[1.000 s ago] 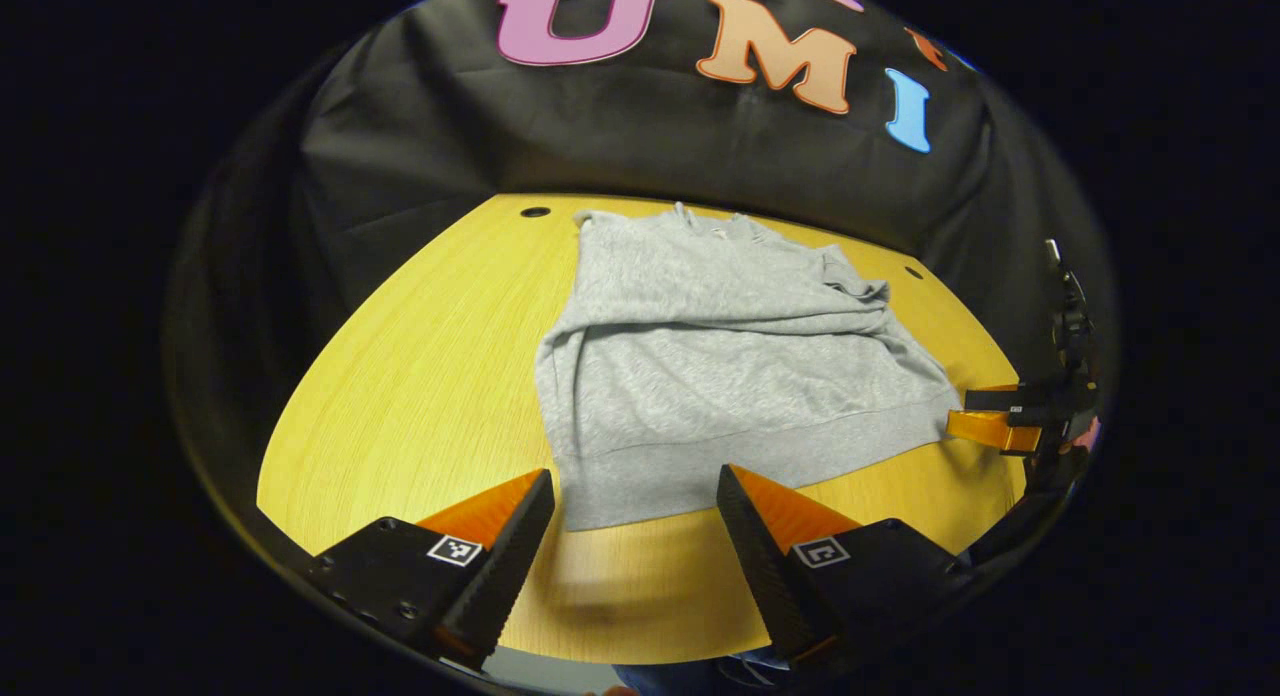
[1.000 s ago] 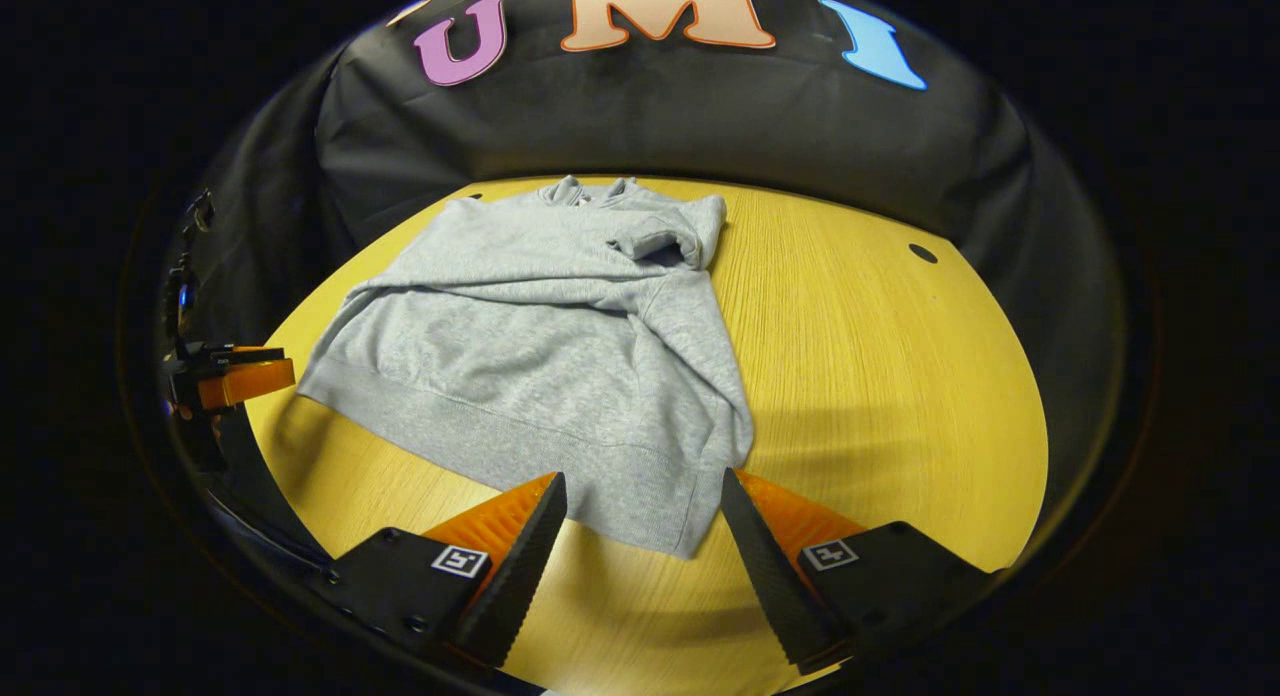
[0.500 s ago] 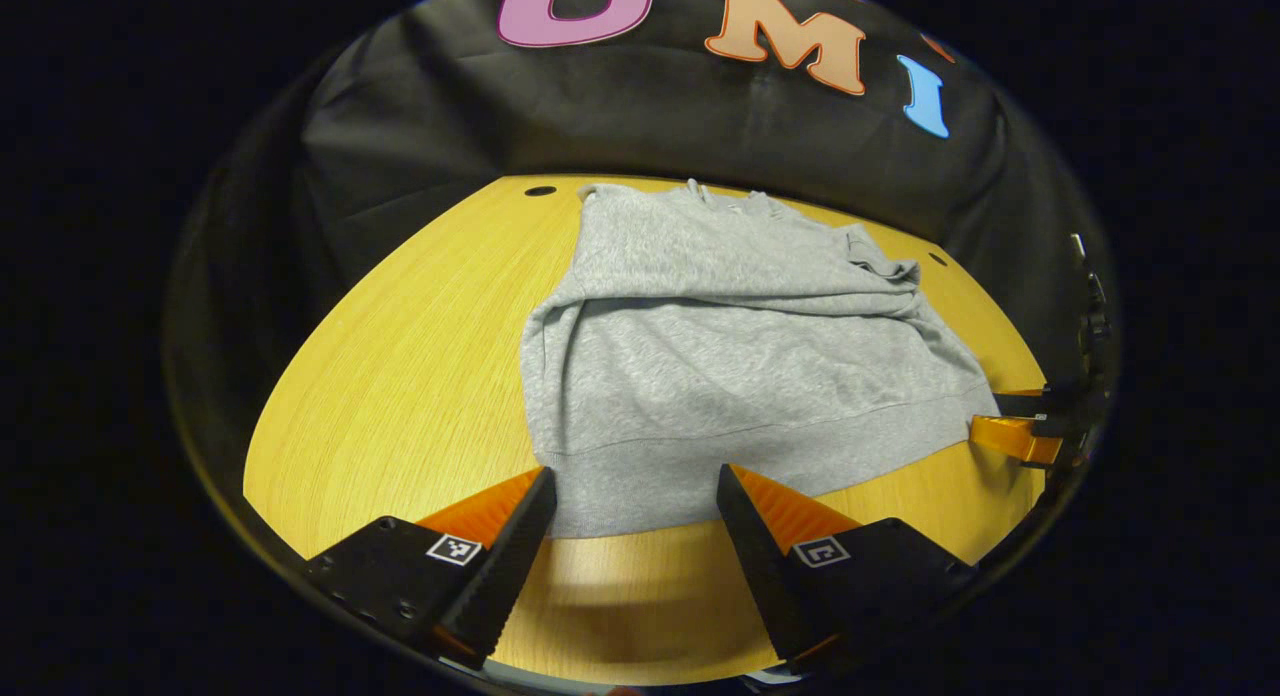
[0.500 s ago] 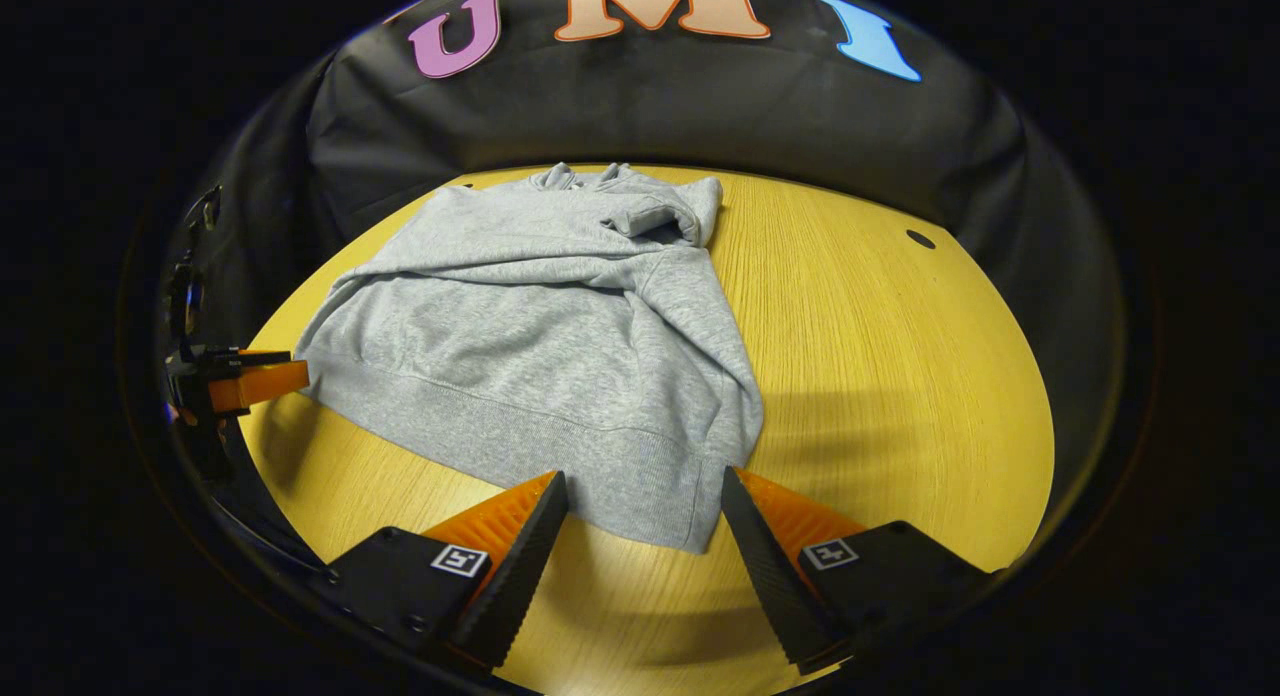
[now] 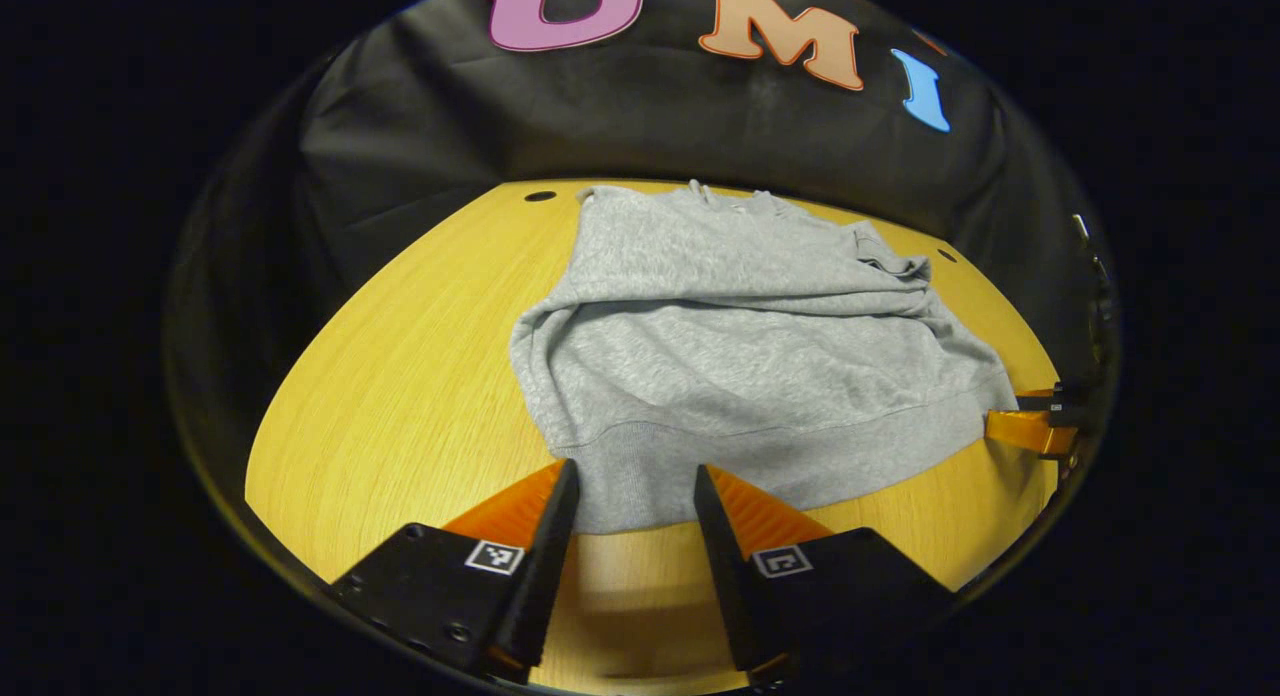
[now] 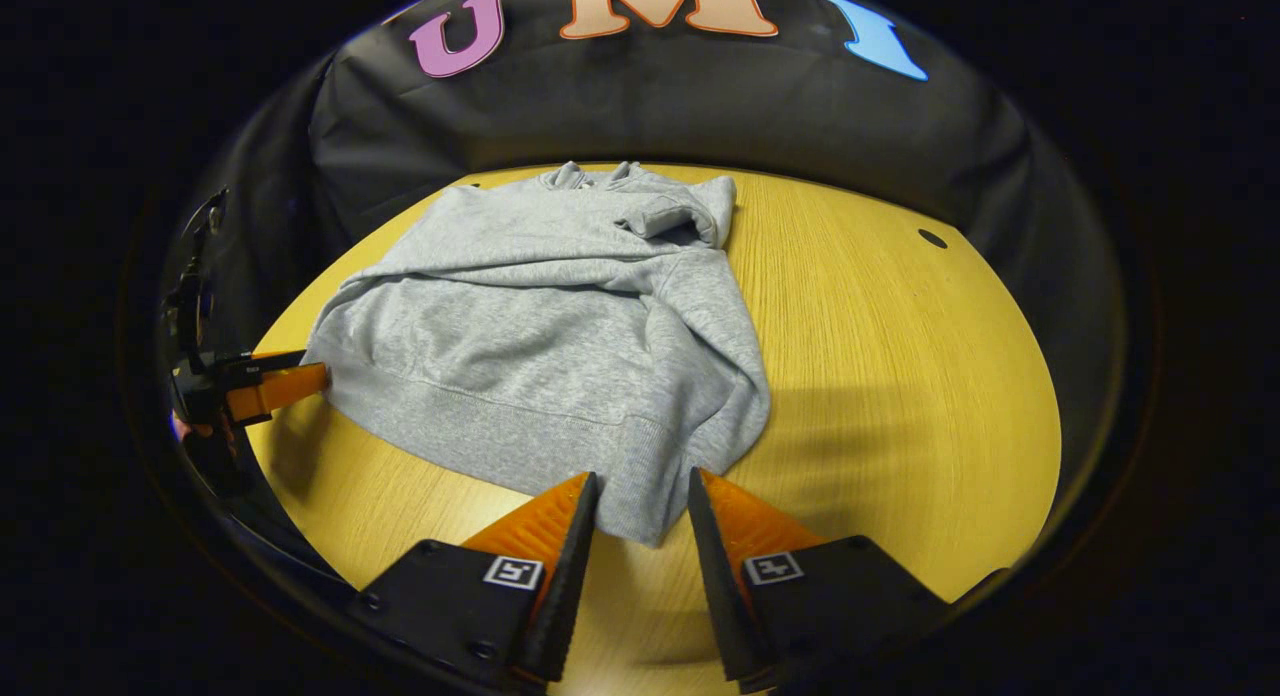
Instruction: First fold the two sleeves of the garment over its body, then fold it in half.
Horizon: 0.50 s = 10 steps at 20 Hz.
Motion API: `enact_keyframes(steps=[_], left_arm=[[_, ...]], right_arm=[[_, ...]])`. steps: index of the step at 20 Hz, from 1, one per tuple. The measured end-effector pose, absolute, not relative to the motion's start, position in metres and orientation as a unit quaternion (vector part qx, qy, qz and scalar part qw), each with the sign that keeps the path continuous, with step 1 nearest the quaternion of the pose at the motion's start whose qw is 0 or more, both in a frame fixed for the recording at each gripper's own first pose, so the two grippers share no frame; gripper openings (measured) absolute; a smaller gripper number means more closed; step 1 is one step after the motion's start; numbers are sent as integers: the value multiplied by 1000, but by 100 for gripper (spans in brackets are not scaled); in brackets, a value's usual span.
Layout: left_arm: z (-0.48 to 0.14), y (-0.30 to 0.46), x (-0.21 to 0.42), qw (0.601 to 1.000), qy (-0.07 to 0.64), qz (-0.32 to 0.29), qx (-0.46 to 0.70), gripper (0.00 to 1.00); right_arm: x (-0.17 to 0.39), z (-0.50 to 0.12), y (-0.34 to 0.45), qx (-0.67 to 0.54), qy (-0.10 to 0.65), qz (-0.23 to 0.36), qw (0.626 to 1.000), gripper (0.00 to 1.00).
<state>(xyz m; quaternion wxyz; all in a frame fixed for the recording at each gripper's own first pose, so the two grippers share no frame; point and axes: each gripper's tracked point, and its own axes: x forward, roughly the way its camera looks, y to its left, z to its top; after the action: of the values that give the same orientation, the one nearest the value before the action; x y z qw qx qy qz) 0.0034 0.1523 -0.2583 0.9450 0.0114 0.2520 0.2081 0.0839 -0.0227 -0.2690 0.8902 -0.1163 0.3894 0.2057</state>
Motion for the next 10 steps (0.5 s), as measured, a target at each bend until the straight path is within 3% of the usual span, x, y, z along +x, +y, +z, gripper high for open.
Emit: enact_keyframes(steps=[1,2,3,4,6,8,10], left_arm=[[-257,151,9,947,250,200,11,60],[-256,149,13,948,252,194,9,43],[-255,147,18,950,250,188,4,36],[-254,148,21,950,249,187,-2,19],[-254,147,26,950,251,185,-5,5],[-252,147,29,950,253,182,-9,0],[-251,147,32,950,255,179,-16,0]], right_arm=[[84,-268,-20,-115,389,210,889,42],[85,-269,-17,-112,392,211,888,33],[84,-268,-15,-106,394,213,888,23],[85,-270,-14,-102,395,210,888,17],[85,-269,-13,-97,397,206,889,14],[85,-267,-14,-88,403,204,888,14],[86,-270,-12,-67,412,198,887,5]])
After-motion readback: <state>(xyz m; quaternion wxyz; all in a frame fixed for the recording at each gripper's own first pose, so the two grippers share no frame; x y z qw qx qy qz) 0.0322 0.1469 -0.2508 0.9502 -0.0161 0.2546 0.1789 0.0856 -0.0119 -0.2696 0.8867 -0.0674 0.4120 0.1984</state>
